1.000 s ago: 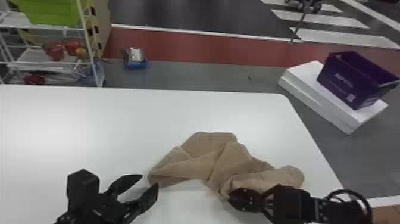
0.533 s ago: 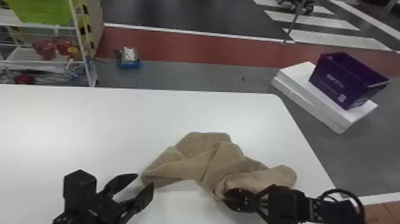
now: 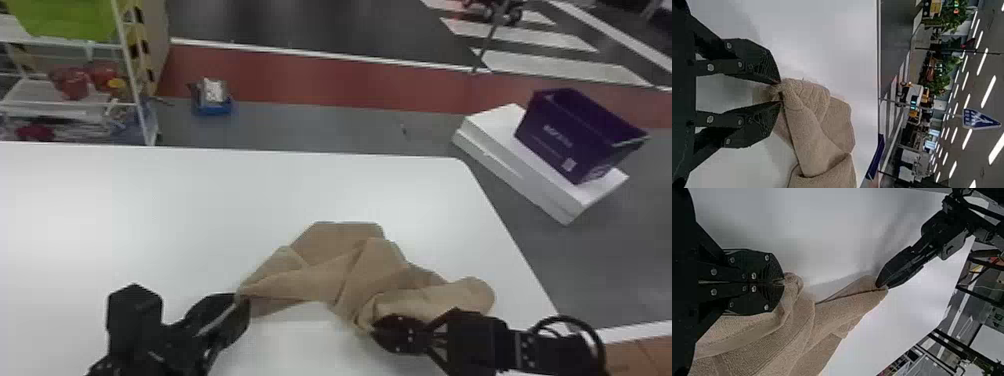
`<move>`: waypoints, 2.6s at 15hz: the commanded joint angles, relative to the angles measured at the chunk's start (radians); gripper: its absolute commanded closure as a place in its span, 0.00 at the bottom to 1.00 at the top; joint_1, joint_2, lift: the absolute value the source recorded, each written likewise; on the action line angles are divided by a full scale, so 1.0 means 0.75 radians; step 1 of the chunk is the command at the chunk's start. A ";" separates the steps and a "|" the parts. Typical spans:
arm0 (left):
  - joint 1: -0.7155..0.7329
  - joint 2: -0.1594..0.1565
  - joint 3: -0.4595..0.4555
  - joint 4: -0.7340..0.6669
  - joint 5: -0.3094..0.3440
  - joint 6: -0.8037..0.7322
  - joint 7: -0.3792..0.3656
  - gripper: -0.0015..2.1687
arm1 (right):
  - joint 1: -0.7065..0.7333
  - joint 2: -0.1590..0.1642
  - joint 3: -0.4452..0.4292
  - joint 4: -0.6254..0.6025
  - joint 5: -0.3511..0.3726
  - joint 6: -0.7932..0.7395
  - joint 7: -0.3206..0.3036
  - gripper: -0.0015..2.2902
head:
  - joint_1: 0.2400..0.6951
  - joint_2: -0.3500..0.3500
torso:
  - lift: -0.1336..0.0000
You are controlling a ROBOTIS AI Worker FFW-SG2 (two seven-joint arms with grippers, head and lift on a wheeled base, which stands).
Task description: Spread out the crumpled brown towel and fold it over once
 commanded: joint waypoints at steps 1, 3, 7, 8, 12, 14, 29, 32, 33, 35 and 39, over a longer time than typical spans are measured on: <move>-0.001 0.008 0.006 -0.011 -0.002 0.008 0.007 0.91 | 0.000 -0.004 -0.016 0.005 -0.018 -0.013 -0.002 0.67 | 1.00 0.17 | 0.08; 0.022 0.010 0.035 -0.048 0.000 0.008 0.007 0.92 | -0.009 -0.004 -0.055 0.001 -0.055 -0.026 -0.002 0.67 | 1.00 0.17 | 0.08; 0.102 0.010 0.129 -0.240 -0.009 0.008 0.020 0.92 | -0.058 0.000 -0.210 -0.056 -0.208 -0.001 0.006 0.67 | 1.00 0.18 | 0.08; 0.124 0.010 0.164 -0.299 -0.009 0.016 0.022 0.91 | -0.084 0.004 -0.257 -0.071 -0.231 0.007 0.004 0.67 | 1.00 0.18 | 0.08; 0.200 0.008 0.319 -0.526 0.012 0.082 0.022 0.91 | -0.311 0.002 -0.550 -0.083 -0.509 0.195 0.008 0.67 | 1.00 0.17 | 0.08; 0.192 0.002 0.378 -0.608 0.022 0.139 0.005 0.91 | -0.410 -0.020 -0.717 -0.083 -0.623 0.355 0.002 0.67 | 1.00 0.12 | 0.08; 0.081 -0.008 0.568 -0.688 0.083 0.401 0.018 0.91 | -0.559 -0.124 -0.724 0.120 -0.582 0.510 -0.135 0.67 | 0.94 0.04 | 0.08; -0.072 -0.008 0.568 -0.526 0.079 0.413 0.022 0.91 | -0.671 -0.131 -0.566 0.261 -0.476 0.445 -0.200 0.67 | 0.95 0.07 | 0.08; -0.117 -0.008 0.564 -0.477 0.077 0.413 0.030 0.91 | -0.710 -0.131 -0.529 0.293 -0.472 0.445 -0.227 0.67 | 0.94 0.10 | 0.08; -0.232 -0.008 0.564 -0.352 0.077 0.413 0.030 0.91 | -0.804 -0.118 -0.454 0.369 -0.454 0.433 -0.305 0.67 | 0.92 0.15 | 0.08; -0.350 -0.008 0.589 -0.185 0.135 0.327 0.058 0.91 | -0.913 -0.086 -0.427 0.510 -0.480 0.306 -0.327 0.67 | 0.80 0.26 | 0.08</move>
